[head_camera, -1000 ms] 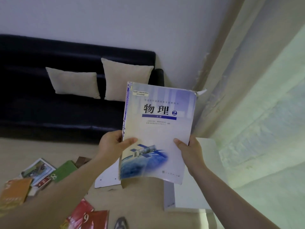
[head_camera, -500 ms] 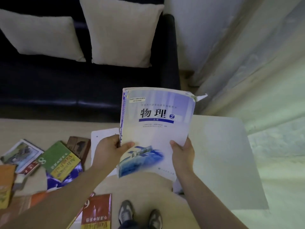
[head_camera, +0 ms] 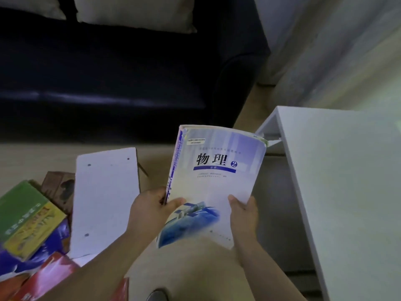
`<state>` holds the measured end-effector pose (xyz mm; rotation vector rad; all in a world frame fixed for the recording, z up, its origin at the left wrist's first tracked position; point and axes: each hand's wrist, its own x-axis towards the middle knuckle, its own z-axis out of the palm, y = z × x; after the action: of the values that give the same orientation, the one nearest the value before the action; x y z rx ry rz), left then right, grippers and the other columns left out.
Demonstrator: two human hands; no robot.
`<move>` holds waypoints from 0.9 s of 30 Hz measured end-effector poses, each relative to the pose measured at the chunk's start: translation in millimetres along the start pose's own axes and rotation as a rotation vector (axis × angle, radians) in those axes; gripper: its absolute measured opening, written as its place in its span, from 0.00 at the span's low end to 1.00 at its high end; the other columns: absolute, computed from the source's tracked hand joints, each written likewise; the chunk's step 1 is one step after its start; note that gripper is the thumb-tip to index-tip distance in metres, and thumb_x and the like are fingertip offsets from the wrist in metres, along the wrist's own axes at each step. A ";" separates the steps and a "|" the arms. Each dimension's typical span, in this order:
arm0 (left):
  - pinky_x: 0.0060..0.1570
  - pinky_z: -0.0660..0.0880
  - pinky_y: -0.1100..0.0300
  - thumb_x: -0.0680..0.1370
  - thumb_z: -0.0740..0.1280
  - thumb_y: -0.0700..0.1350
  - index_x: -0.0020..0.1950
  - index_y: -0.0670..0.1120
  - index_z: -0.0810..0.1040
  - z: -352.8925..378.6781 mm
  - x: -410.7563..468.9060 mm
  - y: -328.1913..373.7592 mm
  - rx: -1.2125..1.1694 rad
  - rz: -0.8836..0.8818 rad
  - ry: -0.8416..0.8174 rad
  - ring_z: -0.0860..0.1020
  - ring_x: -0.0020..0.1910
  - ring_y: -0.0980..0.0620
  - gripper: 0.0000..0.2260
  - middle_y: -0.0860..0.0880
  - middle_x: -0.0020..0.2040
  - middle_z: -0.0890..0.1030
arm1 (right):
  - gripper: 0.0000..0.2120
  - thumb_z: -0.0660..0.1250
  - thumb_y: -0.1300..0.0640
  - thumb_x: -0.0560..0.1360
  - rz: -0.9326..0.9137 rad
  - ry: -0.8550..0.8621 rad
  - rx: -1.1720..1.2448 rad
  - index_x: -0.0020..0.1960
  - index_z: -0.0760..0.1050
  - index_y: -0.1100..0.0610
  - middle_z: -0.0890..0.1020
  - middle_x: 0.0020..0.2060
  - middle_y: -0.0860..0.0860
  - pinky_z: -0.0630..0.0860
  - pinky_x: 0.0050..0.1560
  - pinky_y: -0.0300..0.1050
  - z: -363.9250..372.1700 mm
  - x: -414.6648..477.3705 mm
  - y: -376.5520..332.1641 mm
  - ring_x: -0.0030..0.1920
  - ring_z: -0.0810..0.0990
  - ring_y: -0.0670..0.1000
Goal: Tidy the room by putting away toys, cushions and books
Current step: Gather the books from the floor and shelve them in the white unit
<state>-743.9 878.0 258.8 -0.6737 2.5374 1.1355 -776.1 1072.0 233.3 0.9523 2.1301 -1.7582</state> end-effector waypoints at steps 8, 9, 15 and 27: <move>0.37 0.80 0.55 0.72 0.72 0.55 0.46 0.50 0.84 129.7 88.1 -68.4 -0.193 0.126 0.048 0.82 0.35 0.57 0.10 0.54 0.37 0.85 | 0.08 0.68 0.64 0.75 -0.218 0.164 0.024 0.53 0.75 0.57 0.82 0.49 0.53 0.77 0.51 0.47 36.1 133.0 100.9 0.48 0.81 0.54; 0.37 0.80 0.55 0.72 0.72 0.55 0.45 0.50 0.84 142.0 98.5 -73.3 -0.188 0.156 0.066 0.82 0.34 0.57 0.10 0.54 0.36 0.84 | 0.08 0.68 0.64 0.75 -0.246 0.181 0.037 0.53 0.75 0.57 0.81 0.48 0.53 0.76 0.50 0.46 38.4 144.7 110.2 0.48 0.80 0.54; 0.38 0.80 0.59 0.72 0.73 0.53 0.47 0.52 0.82 178.8 146.3 -74.2 -0.176 0.354 0.141 0.82 0.36 0.59 0.07 0.56 0.37 0.83 | 0.06 0.67 0.63 0.76 -0.398 0.242 0.144 0.50 0.72 0.56 0.79 0.47 0.51 0.73 0.49 0.43 42.4 194.2 123.5 0.46 0.78 0.52; 0.42 0.81 0.53 0.71 0.74 0.53 0.47 0.50 0.84 198.9 144.7 -30.9 -0.216 0.551 0.172 0.82 0.37 0.57 0.10 0.54 0.39 0.84 | 0.12 0.67 0.63 0.77 -0.433 0.426 0.352 0.59 0.74 0.63 0.80 0.53 0.55 0.71 0.47 0.39 14.0 202.1 110.4 0.46 0.76 0.49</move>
<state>-838.6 967.0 47.7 -0.1058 2.8668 1.6025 -867.7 1135.5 31.2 1.0910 2.4803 -2.3823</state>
